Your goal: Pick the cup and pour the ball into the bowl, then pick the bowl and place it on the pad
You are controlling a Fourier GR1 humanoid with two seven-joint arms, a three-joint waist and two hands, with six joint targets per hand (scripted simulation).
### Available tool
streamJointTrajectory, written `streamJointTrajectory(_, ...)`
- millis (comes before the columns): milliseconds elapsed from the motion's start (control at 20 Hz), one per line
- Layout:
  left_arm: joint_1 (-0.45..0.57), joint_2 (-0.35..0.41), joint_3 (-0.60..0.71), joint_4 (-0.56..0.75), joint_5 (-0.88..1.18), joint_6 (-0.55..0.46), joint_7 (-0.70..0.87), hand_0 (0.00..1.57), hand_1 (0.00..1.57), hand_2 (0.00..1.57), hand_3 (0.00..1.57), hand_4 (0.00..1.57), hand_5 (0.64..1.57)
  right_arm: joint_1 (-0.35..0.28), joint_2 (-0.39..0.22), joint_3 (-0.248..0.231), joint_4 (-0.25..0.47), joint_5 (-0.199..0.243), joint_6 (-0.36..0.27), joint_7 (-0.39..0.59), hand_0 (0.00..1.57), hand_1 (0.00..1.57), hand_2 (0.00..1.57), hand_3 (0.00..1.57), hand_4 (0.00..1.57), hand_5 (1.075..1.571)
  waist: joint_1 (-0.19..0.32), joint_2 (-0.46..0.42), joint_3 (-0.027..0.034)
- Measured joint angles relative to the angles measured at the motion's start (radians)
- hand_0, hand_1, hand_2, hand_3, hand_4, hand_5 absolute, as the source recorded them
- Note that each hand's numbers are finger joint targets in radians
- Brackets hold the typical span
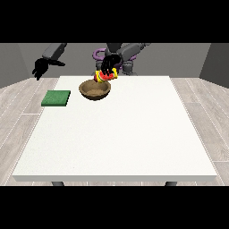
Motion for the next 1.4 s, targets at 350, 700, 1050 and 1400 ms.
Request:
streamJointTrajectory(350, -0.073, 0.004, -0.057, 0.004, -0.088, -0.164, -0.044, 0.77, 0.77, 1.57, 1.57, 1.20, 1.416, -0.012, -0.008, -0.002, 0.020, -0.006, 0.014, 0.002, 0.00, 0.00, 0.00, 0.24, 0.00, 1.521, -0.003, -0.004, 0.0000)
streamJointTrajectory(700, -0.188, 0.010, -0.077, -0.022, -0.179, -0.332, -0.101, 1.54, 1.54, 1.57, 1.57, 1.21, 1.462, -0.009, -0.023, -0.012, 0.057, -0.012, 0.018, 0.004, 0.00, 0.00, 0.00, 0.20, 0.00, 1.518, 0.020, -0.029, 0.0004)
streamJointTrajectory(1050, -0.179, 0.015, -0.040, -0.083, -0.232, -0.383, -0.139, 1.35, 1.35, 1.57, 1.57, 1.19, 1.456, 0.006, -0.011, -0.005, 0.076, -0.016, 0.025, 0.005, 0.00, 0.00, 0.00, 0.00, 0.46, 1.557, 0.034, -0.023, -0.0005)
streamJointTrajectory(1400, -0.063, 0.061, 0.206, -0.205, -0.018, -0.190, -0.152, 0.28, 0.28, 1.57, 1.57, 1.00, 1.571, 0.014, 0.000, -0.020, 0.082, -0.042, 0.018, 0.060, 0.00, 0.00, 0.00, 0.00, 0.47, 1.557, 0.124, -0.019, -0.0041)
